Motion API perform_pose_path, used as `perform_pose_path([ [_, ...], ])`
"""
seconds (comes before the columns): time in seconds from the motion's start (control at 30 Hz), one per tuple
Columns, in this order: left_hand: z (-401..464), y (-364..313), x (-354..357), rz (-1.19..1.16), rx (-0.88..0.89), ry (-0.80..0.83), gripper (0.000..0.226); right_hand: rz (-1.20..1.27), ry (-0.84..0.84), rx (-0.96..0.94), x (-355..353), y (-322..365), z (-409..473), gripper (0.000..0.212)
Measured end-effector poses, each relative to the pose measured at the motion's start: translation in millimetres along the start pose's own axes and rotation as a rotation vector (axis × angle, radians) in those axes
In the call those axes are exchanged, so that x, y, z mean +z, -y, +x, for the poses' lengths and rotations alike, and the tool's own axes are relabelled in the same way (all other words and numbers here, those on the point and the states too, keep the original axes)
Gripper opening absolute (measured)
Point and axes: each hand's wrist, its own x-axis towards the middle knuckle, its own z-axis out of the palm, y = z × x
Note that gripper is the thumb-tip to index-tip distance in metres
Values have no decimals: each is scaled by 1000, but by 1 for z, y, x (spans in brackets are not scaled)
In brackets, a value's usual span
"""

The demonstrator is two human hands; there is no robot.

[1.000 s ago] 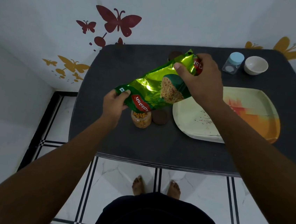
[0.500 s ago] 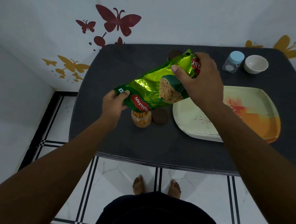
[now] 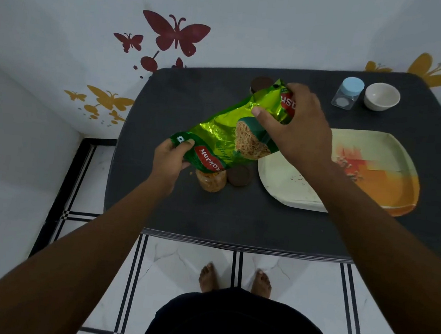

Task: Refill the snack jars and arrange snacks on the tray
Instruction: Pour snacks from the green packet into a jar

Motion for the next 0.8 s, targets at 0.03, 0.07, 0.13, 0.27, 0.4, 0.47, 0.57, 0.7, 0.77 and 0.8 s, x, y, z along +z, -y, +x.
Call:
perform_pose_path([
  [0.03, 0, 0, 0, 11, 4, 0, 12, 2, 3, 5, 0, -1, 0, 81],
  [0.07, 0, 0, 0, 21, 9, 1, 13, 5, 1, 10, 0, -3, 1, 81],
  [0.13, 1, -1, 1, 36, 17, 6, 16, 12, -5, 26, 0, -5, 1, 79],
  [0.27, 1, -4, 4, 65, 37, 19, 21, 37, 0, 72, -1, -11, 2, 78],
  [0.4, 5, -8, 8, 114, 56, 45, 20, 70, -8, 117, -2, -23, 2, 75],
  [0.47, 8, -11, 10, 169, 70, 61, 22, 107, -7, 147, -1, -30, 2, 74],
  [0.57, 10, -17, 13, 248, 98, 101, 19, 161, -26, 197, 2, -45, 0, 72],
  [0.7, 15, -26, 18, 356, 141, 159, 24, 238, -53, 280, 6, -65, -4, 70],
  [0.77, 16, -31, 23, 441, 166, 174, 25, 298, -68, 329, 9, -76, -8, 65],
  [0.8, 16, -34, 25, 486, 182, 181, 25, 336, -78, 361, 10, -81, -9, 62],
])
